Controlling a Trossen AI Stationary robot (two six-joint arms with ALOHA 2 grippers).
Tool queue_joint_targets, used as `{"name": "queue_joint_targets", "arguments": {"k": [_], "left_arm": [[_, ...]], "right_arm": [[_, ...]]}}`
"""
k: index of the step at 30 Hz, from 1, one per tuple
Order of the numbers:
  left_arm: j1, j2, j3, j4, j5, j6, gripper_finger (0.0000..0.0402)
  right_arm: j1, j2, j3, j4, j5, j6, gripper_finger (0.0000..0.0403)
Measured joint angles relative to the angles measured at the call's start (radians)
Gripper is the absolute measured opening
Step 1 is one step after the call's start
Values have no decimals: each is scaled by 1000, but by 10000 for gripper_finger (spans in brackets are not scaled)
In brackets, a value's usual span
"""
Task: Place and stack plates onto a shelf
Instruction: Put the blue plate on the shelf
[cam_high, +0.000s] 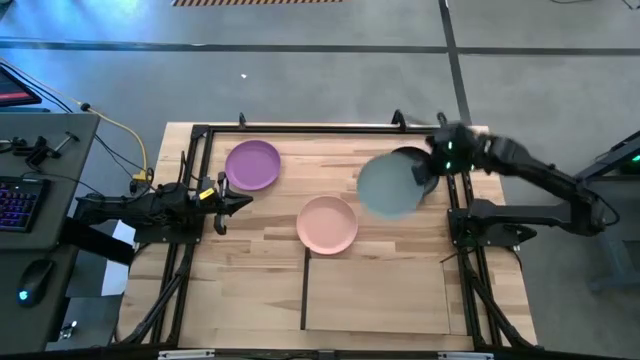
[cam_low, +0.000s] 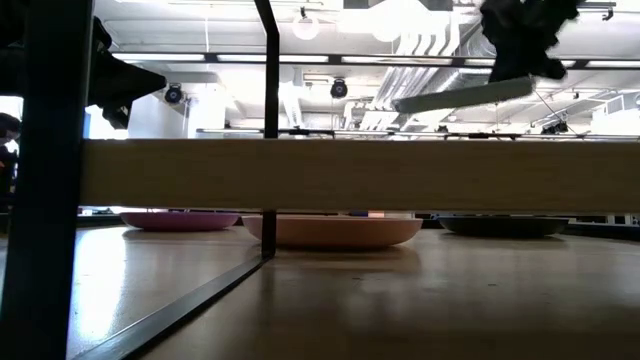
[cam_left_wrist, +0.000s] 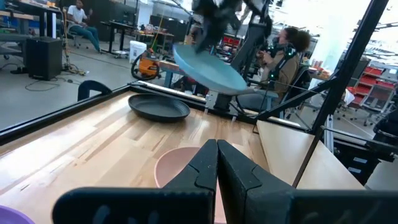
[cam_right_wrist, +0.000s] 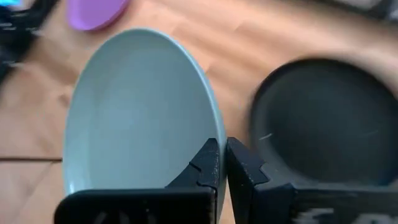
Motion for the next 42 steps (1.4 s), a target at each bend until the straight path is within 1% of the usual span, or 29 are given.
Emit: {"name": "queue_joint_targets", "arguments": {"k": [3, 5, 8, 12, 14, 23, 28, 31, 36, 42], "left_arm": [[0, 0, 0, 0, 0, 0, 0], [0, 0, 0, 0, 0, 0, 0], [0, 0, 0, 0, 0, 0, 0], [0, 0, 0, 0, 0, 0, 0], [0, 0, 0, 0, 0, 0, 0], [0, 0, 0, 0, 0, 0, 0], [0, 0, 0, 0, 0, 0, 0], [0, 0, 0, 0, 0, 0, 0], [0, 0, 0, 0, 0, 0, 0], [0, 0, 0, 0, 0, 0, 0]], "right_arm": [[91, -83, -156, 133, -42, 115, 0], [142, -126, -212, 202, -47, 160, 0], [208, -152, -243, 245, -53, 172, 0], [295, -136, -244, 242, -138, 131, 0], [347, -114, -244, 242, -160, 129, 0], [624, 41, -242, 305, -169, 112, 0], [768, 158, -185, 305, -124, 60, 0], [828, 219, -171, 301, -99, 59, 0], [909, 301, -169, 282, -94, 66, 0], [968, 375, -168, 269, -94, 109, 0]]}}
